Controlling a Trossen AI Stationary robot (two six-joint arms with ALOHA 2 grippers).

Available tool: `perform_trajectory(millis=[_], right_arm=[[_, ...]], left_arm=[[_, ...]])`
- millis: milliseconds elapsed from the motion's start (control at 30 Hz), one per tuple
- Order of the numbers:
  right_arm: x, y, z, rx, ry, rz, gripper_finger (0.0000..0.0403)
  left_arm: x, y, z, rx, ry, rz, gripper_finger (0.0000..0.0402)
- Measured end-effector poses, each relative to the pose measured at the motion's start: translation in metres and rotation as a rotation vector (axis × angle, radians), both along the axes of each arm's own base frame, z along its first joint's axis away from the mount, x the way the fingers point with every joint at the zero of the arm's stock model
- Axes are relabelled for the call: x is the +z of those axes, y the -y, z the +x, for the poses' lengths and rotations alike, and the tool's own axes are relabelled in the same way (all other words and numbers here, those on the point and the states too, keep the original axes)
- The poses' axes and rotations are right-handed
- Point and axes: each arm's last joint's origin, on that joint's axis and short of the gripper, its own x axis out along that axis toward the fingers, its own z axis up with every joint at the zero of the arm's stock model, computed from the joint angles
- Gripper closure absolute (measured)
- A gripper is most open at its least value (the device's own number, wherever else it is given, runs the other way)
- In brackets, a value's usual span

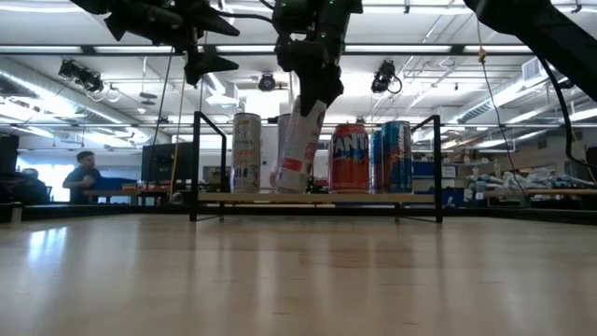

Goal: Place canned beverage on shelf
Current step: Put the top white and pink soda can aligned with the other white and pink soda can on the shelf

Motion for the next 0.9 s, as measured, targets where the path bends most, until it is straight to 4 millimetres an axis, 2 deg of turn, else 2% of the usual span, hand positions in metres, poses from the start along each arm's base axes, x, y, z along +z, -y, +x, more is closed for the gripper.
perform_trajectory(millis=[533, 733, 900], right_arm=[[-0.0013, 0.0003, -0.0049, -0.006, -0.056, -0.011, 0.0125], [-0.0010, 0.0018, -0.0035, -0.006, -0.038, -0.017, 0.0122], [-0.0092, 0.0039, 0.0034, 0.000, -0.029, -0.001, 0.0119]], left_arm=[[0.0000, -0.0001, -0.0001, 0.001, 0.000, 0.000, 0.0086], [-0.0001, -0.0001, 0.0000, 0.000, 0.000, -0.001, 0.0086], [-0.0003, -0.0001, 0.0000, 0.000, -0.002, -0.002, 0.0086]])
